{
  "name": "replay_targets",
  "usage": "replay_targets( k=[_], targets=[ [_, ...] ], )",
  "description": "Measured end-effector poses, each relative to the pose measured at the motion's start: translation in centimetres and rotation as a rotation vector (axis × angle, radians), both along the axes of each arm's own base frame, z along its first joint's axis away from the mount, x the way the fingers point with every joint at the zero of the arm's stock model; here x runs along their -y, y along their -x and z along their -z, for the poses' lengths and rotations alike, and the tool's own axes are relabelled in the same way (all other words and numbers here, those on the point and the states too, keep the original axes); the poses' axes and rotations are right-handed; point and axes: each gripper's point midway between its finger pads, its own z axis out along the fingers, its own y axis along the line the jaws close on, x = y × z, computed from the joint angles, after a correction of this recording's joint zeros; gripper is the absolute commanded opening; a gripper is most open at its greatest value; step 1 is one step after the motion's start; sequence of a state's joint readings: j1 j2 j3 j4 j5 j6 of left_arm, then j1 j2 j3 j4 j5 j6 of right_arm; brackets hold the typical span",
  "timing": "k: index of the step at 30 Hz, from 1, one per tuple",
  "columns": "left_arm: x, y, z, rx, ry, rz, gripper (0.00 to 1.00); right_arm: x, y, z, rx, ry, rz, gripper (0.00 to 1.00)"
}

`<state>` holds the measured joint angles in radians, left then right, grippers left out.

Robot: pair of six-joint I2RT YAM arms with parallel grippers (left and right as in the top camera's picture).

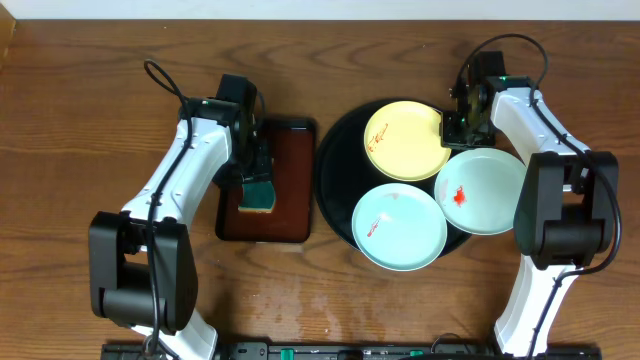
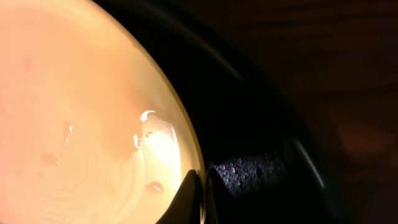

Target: Clean dirty plates on tray and stack at the side

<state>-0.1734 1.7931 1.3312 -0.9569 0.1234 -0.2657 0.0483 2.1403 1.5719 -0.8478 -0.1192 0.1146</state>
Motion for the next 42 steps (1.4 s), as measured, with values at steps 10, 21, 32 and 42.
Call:
replay_targets(
  k=[10,21,32,42],
  targets=[
    [0.0,-0.2,0.0,0.009,0.001,0.0,0.56,-0.1,-0.2,-0.1,0.006,-0.006,-0.002,0.01],
    [0.2,-1.0,-0.1,0.041,0.007,0.0,0.54,-1.8,-0.9,-0.6,0.058,-0.082,-0.136,0.01],
    [0.2,-1.0,-0.1,0.04,0.007,0.0,0.54,-2.0,-0.8,-0.6,0.062,-0.092,-0.176,0.11],
    [0.2,-1.0,-0.1,0.04,0.007,0.0,0.54,-1.9,0.2,-0.4,0.017,-0.092,-0.149,0.13]
  ],
)
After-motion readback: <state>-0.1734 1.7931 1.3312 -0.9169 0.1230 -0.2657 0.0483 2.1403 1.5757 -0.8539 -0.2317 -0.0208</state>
